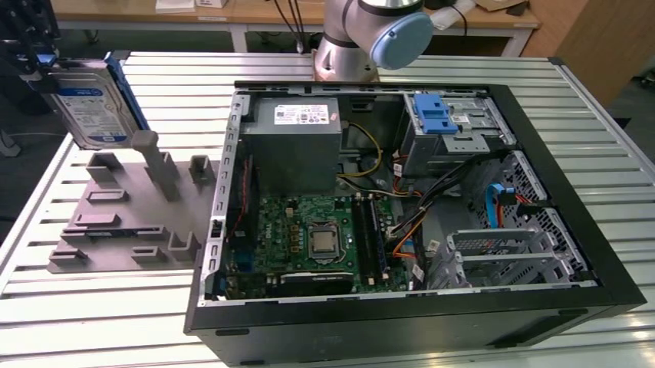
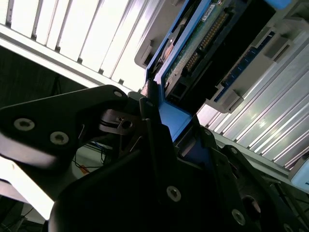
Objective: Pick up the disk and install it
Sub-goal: 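Pick up the disk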
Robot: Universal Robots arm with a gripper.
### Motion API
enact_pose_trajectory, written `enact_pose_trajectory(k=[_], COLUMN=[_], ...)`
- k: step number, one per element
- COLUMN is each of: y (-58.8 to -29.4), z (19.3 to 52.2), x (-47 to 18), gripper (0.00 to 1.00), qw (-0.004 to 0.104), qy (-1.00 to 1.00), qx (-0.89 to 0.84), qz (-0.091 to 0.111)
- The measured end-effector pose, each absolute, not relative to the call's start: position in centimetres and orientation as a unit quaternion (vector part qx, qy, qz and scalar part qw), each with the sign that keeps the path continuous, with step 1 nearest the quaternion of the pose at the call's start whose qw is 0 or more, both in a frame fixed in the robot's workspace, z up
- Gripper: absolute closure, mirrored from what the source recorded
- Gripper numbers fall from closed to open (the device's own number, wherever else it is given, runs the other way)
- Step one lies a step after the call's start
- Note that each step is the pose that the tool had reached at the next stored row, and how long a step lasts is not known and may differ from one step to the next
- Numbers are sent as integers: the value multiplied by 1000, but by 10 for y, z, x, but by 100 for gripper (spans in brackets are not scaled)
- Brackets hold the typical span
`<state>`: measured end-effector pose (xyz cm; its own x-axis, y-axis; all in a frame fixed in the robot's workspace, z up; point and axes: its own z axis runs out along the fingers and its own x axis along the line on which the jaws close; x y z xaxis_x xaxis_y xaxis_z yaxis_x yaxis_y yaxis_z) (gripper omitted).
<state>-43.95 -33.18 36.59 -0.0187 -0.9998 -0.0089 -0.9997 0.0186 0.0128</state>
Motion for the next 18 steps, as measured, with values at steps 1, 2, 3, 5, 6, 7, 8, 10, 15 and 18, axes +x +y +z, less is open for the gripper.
enact_pose_trajectory(k=[1, 2, 3, 5, 6, 7, 8, 10, 15, 18], y=[-332, -332, -332, -332, -332, -332, -332, -332, -332, -332], z=[366, 366, 368, 370, 371, 371, 371, 371, 374, 375], x=[-440, -440, -439, -439, -439, -440, -440, -440, -440, -440], gripper=[64, 64, 64, 64, 64, 64, 64, 64, 64, 64], qw=[1, 1, 1, 1, 1, 1, 1, 1, 1, 1], qy=[-714, -714, -714, -714, -714, -714, -714, -714, -714, -714], qx=[700, 700, 700, 700, 700, 700, 700, 700, 700, 700], qz=[-8, -8, -8, -8, -8, -8, -8, -8, -8, -8])
